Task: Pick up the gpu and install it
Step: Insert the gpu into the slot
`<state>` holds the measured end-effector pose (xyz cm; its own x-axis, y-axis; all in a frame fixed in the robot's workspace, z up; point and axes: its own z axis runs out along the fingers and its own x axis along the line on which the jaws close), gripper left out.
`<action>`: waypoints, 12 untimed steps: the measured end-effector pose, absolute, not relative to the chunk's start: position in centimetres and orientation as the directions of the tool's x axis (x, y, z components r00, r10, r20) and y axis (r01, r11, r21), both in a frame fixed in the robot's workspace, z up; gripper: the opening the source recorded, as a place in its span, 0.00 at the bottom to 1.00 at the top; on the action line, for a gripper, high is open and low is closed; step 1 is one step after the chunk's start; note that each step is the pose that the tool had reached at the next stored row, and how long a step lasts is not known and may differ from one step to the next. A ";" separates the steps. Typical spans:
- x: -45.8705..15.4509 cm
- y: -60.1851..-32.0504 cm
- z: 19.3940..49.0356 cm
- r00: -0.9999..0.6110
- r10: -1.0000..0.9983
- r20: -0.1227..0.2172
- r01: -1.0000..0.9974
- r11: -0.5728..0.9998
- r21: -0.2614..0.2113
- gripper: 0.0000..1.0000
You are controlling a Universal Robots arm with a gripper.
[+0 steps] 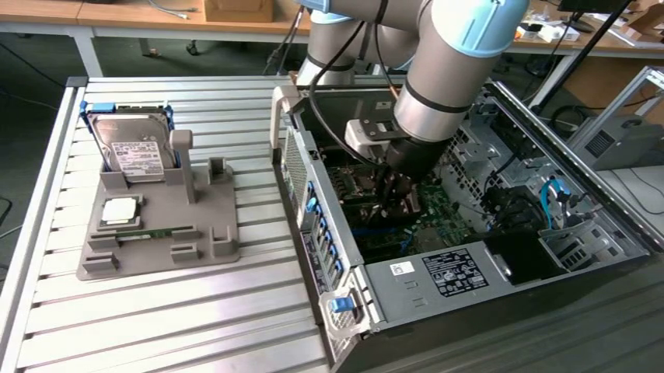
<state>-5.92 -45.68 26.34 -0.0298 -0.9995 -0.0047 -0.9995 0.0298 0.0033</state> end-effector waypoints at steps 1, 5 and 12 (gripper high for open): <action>-5.9 -45.7 26.3 -0.030 -1.000 -0.005 -1.000 0.030 0.003 0.27; -6.1 -45.7 26.1 -0.030 -1.000 -0.005 -1.000 0.030 0.003 0.27; -6.7 -45.7 26.0 -0.032 -0.999 -0.005 -0.999 0.032 0.003 0.27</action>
